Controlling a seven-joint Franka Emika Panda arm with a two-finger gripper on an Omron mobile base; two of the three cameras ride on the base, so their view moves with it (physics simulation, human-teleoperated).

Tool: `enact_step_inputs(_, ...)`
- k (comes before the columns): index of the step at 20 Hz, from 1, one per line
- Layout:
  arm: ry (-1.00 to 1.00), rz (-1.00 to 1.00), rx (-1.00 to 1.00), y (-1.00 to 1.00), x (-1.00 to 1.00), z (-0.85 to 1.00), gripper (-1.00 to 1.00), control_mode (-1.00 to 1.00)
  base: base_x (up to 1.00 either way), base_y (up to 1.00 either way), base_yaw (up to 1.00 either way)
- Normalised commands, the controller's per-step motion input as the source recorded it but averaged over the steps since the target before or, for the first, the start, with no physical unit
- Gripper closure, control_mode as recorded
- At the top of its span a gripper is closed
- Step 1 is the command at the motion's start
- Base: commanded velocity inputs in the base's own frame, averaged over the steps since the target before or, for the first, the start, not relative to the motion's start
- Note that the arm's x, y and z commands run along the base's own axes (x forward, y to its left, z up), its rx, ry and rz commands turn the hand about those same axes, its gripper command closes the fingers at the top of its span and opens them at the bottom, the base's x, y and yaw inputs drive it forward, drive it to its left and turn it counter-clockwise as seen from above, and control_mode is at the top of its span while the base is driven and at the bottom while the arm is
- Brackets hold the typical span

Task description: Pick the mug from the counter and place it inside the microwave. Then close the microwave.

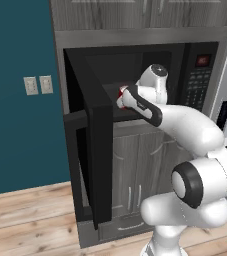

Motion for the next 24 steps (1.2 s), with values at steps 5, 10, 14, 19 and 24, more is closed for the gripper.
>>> enact_step_inputs(5, 0.0, 0.0, 0.0, 0.08, 0.43, 0.0, 1.0, -1.0, 0.0, 0.0, 0.0)
enact_step_inputs(10, 0.0, 0.0, 0.0, 0.0, 0.41, 0.0, 1.0, -1.0, 0.0, 0.0, 0.0)
enact_step_inputs(14, 0.0, 0.0, 0.0, 0.0, 0.32, -0.06, 1.0, -1.0, 0.0, 0.0, 0.0)
enact_step_inputs(19, 0.0, 0.0, 0.0, 0.0, 0.3, -0.14, 1.0, -1.0, 0.0, 0.0, 0.0)
enact_step_inputs(24, 0.0, 0.0, 0.0, 0.0, 0.21, -0.12, 1.0, -1.0, 0.0, 0.0, 0.0)
